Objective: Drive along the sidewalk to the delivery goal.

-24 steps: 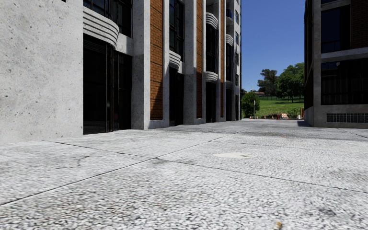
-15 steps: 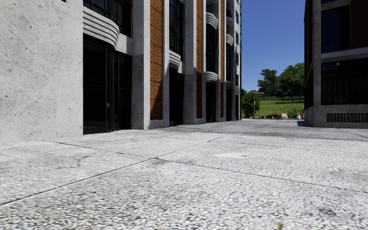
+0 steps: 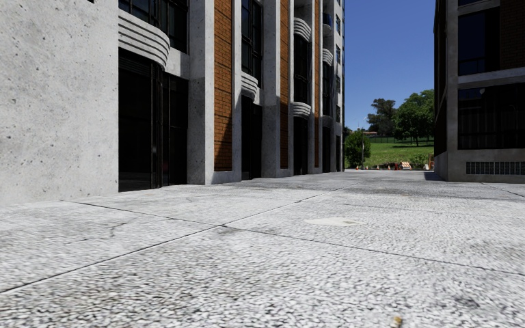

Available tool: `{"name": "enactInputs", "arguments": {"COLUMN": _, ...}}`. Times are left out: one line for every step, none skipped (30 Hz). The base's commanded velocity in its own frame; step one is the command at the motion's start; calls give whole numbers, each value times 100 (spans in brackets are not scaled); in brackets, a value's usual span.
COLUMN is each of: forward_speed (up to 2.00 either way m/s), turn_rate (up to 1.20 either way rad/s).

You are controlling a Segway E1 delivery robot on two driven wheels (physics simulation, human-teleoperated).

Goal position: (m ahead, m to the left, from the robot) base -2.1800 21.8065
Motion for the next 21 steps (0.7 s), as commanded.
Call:
{"name": "enactInputs", "arguments": {"forward_speed": 0, "turn_rate": 0}}
{"name": "enactInputs", "arguments": {"forward_speed": 0, "turn_rate": 0}}
{"name": "enactInputs", "arguments": {"forward_speed": 0, "turn_rate": 0}}
{"name": "enactInputs", "arguments": {"forward_speed": 0, "turn_rate": 0}}
{"name": "enactInputs", "arguments": {"forward_speed": 0, "turn_rate": 0}}
{"name": "enactInputs", "arguments": {"forward_speed": 0, "turn_rate": 0}}
{"name": "enactInputs", "arguments": {"forward_speed": 0, "turn_rate": 74}}
{"name": "enactInputs", "arguments": {"forward_speed": 0, "turn_rate": 120}}
{"name": "enactInputs", "arguments": {"forward_speed": 0, "turn_rate": 120}}
{"name": "enactInputs", "arguments": {"forward_speed": 0, "turn_rate": 120}}
{"name": "enactInputs", "arguments": {"forward_speed": 0, "turn_rate": 120}}
{"name": "enactInputs", "arguments": {"forward_speed": 0, "turn_rate": 120}}
{"name": "enactInputs", "arguments": {"forward_speed": 0, "turn_rate": 120}}
{"name": "enactInputs", "arguments": {"forward_speed": 0, "turn_rate": 120}}
{"name": "enactInputs", "arguments": {"forward_speed": 0, "turn_rate": 120}}
{"name": "enactInputs", "arguments": {"forward_speed": 0, "turn_rate": 120}}
{"name": "enactInputs", "arguments": {"forward_speed": 0, "turn_rate": 120}}
{"name": "enactInputs", "arguments": {"forward_speed": 0, "turn_rate": 120}}
{"name": "enactInputs", "arguments": {"forward_speed": 0, "turn_rate": 120}}
{"name": "enactInputs", "arguments": {"forward_speed": 0, "turn_rate": 120}}
{"name": "enactInputs", "arguments": {"forward_speed": 0, "turn_rate": 120}}
